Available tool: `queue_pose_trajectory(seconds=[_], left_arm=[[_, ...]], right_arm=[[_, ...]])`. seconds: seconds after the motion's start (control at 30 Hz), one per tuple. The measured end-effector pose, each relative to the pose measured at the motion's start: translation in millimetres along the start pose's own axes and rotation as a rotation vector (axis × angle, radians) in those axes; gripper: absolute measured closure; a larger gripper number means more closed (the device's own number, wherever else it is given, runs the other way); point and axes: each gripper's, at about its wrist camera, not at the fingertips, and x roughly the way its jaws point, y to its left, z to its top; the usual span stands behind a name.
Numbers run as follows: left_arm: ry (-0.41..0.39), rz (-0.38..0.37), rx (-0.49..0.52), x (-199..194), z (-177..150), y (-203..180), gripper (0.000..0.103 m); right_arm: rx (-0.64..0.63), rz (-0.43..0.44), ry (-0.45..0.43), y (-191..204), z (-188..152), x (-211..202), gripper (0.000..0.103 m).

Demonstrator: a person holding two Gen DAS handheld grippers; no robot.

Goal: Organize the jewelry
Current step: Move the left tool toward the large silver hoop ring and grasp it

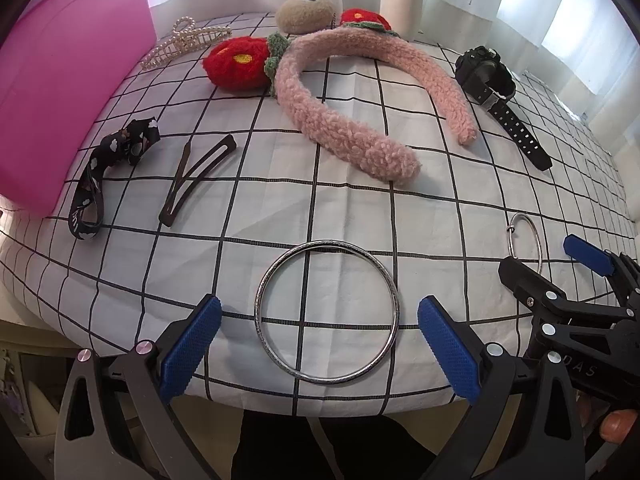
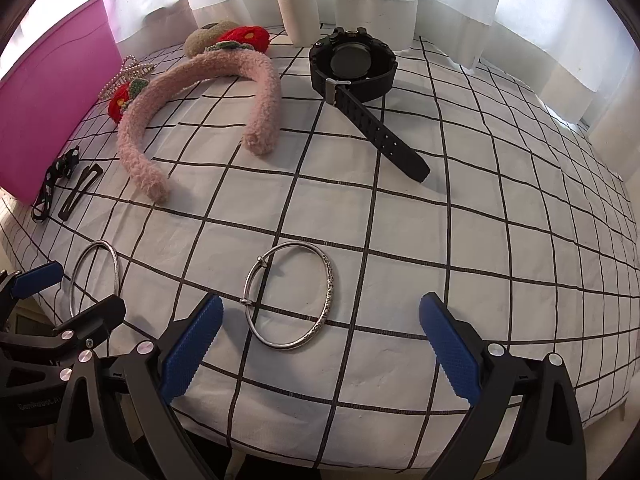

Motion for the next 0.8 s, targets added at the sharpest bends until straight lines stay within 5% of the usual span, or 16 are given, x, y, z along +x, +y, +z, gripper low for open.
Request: queue_pose_trajectory(seconds=[0.33,0.57,0.73,0.8], left_arm=[[-0.167,0.04,0.008,0,-18,-3,0.005],[-0.15,0.048,0.006,-2,-19,-4,0.006],[-0.173,0.017,0.07,-8,-22,-14,0.033],[-0.173,0.016,0.082,-8,-22,-17,0.032]], right_arm=[[-0.038,-0.006,-0.077,-3,-6,3,0.009],[-0.04,-0.006,-0.068,0,-4,4,0.009],[-0.055,0.014,-0.056,2,-3,4,0.01],[-0.075,0.027,-0.06,5,-3,2,0.021]])
